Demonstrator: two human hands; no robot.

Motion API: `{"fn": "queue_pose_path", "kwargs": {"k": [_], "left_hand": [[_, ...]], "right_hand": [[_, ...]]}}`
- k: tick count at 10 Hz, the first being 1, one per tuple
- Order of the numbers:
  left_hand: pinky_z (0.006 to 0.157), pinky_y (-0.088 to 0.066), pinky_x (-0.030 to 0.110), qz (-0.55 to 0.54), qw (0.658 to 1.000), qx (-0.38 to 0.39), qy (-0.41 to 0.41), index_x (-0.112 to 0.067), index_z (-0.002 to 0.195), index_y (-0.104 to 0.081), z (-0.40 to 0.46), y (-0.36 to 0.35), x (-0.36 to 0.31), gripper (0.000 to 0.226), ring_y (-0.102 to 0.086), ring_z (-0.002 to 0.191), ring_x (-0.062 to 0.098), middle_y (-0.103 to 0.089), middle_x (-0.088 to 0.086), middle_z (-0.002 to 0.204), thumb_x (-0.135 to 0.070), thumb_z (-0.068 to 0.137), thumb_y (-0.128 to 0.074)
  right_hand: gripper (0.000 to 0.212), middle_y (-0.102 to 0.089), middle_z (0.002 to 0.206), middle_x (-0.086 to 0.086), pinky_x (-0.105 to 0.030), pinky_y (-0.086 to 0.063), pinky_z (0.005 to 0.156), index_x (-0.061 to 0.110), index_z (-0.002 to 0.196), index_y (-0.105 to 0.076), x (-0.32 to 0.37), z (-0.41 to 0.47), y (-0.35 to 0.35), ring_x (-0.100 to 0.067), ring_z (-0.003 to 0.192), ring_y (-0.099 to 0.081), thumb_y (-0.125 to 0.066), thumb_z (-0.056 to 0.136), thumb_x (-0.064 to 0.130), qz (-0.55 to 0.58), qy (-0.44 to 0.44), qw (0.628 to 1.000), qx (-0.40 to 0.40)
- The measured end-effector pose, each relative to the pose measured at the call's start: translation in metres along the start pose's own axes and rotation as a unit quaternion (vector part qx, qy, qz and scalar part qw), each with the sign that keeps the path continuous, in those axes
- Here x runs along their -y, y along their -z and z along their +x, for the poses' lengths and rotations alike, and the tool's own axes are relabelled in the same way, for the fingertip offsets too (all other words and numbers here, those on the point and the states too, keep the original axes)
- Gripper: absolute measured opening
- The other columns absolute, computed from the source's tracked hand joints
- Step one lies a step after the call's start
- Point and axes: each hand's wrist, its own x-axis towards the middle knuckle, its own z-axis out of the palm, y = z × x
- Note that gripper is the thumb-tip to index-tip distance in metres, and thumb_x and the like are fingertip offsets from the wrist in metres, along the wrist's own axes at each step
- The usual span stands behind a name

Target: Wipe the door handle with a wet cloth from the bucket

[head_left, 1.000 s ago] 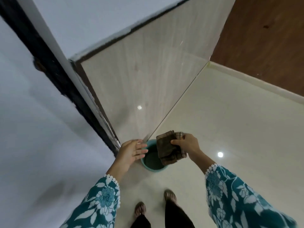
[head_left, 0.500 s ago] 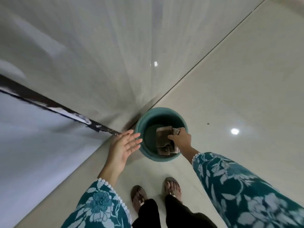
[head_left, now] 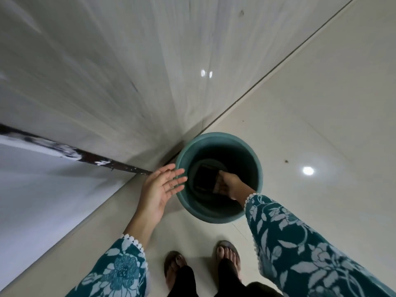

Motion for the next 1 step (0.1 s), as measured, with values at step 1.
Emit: {"fn": "queue_pose_path", "kwargs": {"k": [1], "left_hand": [[0.080,-0.055,0.039,-0.003,1.000,0.003,0.009,-0.007,0.111,-0.056,-0.0481,-0.0169,-0.0342,0.019,-0.071,0.086,0.026,-0.071,0.015,0.100,-0.009,0.098,-0.042]], "right_hand": [[0.036,-0.059,0.104,-0.013,-0.037,-0.047,0.086,0.006,0.112,-0.054,0.0211,-0.0706,0.0116,-0.028,0.103,-0.057,-0.046,0.097,0.037,0.035,-0.008,0.998,0.057]]}}
